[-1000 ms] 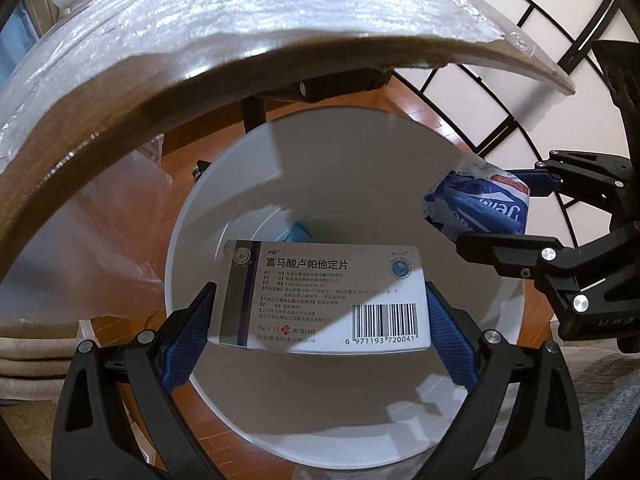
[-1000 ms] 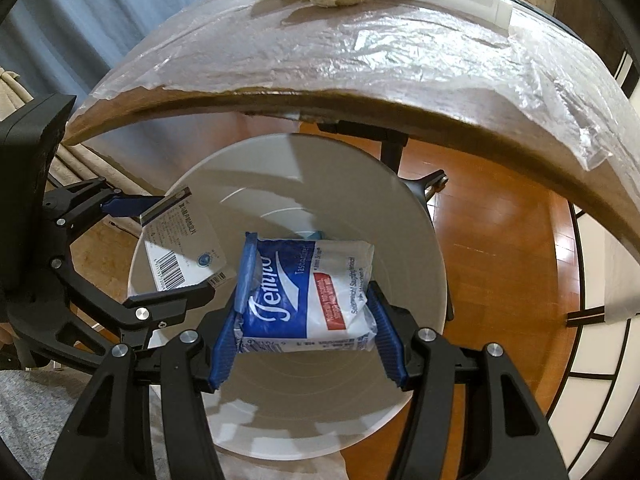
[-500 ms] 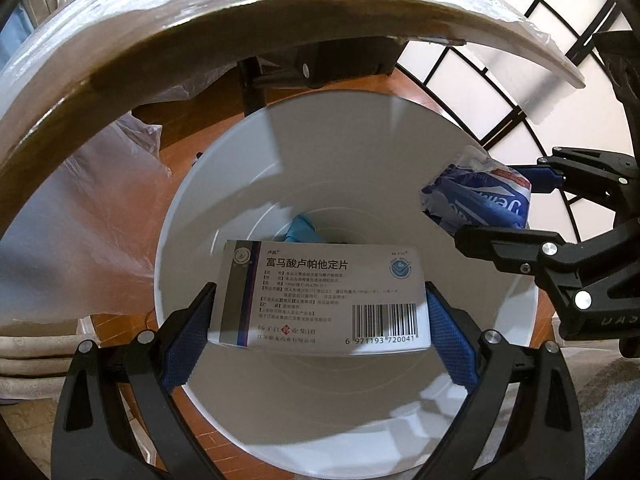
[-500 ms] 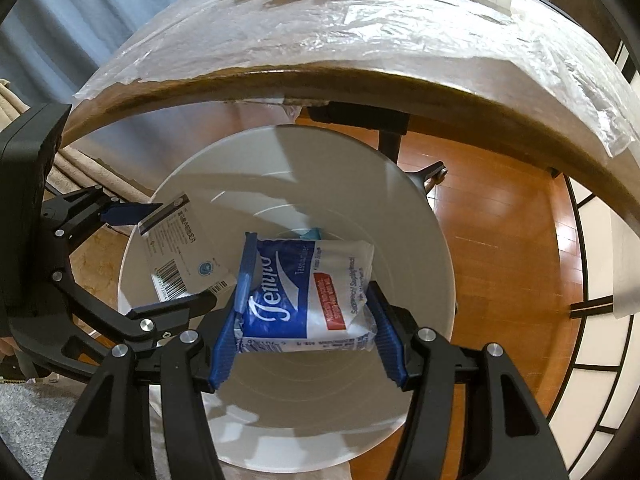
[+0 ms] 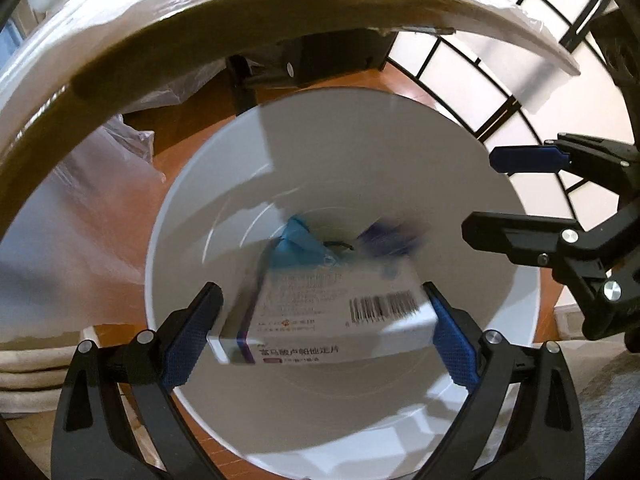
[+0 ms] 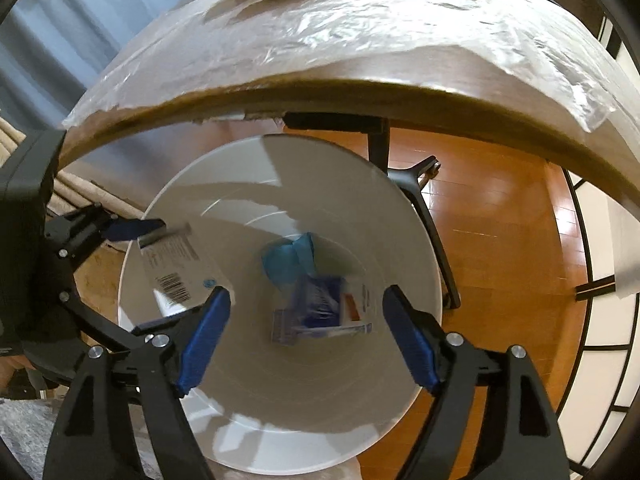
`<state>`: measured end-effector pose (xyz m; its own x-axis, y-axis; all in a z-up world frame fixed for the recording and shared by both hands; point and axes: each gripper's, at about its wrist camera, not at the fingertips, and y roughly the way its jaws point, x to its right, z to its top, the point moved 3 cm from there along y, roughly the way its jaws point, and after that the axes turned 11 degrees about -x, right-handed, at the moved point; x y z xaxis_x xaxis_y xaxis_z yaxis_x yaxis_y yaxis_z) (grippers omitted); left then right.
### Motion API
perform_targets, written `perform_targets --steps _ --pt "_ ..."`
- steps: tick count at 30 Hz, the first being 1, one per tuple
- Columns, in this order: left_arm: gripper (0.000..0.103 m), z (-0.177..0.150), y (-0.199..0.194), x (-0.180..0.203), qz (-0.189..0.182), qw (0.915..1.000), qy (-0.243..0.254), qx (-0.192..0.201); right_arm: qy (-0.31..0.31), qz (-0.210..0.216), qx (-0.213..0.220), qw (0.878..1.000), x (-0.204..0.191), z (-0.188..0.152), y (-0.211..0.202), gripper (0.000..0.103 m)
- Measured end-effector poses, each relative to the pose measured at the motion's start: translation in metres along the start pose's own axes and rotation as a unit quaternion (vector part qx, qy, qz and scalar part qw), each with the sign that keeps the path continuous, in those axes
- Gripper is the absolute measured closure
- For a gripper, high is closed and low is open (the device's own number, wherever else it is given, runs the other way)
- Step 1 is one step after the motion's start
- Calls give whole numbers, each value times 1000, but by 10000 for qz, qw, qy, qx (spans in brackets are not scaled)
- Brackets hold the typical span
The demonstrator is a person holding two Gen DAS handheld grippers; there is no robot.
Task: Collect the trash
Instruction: 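Open the left gripper to drop the medicine box while the right gripper drops the tissue pack into the bin, then raise both open grippers out of the bin back over the table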
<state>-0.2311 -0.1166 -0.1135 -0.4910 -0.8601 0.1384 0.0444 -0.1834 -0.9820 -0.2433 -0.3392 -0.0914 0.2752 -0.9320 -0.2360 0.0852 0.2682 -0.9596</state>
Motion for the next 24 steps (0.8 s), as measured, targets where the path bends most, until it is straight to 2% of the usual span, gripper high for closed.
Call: perform_targets --steps 3,9,14,17,20,22,24 --pt "5 -1 -5 -2 -70 9999 -125 72 4 -20 55 10000 0 0 -5 25" --pt "5 -7 -32 2 115 9993 15 360 -54 -94 340 9994 -2 -1 -29 25" --pt "5 -13 -95 1 -233 9933 28 1135 -121 -117 868 9961 -3 1 -74 24" --pt "5 -10 -134 -6 -298 9854 -67 1677 -13 -301 1284 9913 2 10 -101 15" --pt "2 4 -159 -20 -64 9788 -225 2035 143 -395 1602 9862 14 26 -119 15" --pt "2 18 -169 -34 151 9731 -327 2277 245 -626 1710 9830 25 39 -125 15" --pt "2 34 -172 -48 434 9704 -457 2331 305 -813 1809 9797 35 56 -127 15"
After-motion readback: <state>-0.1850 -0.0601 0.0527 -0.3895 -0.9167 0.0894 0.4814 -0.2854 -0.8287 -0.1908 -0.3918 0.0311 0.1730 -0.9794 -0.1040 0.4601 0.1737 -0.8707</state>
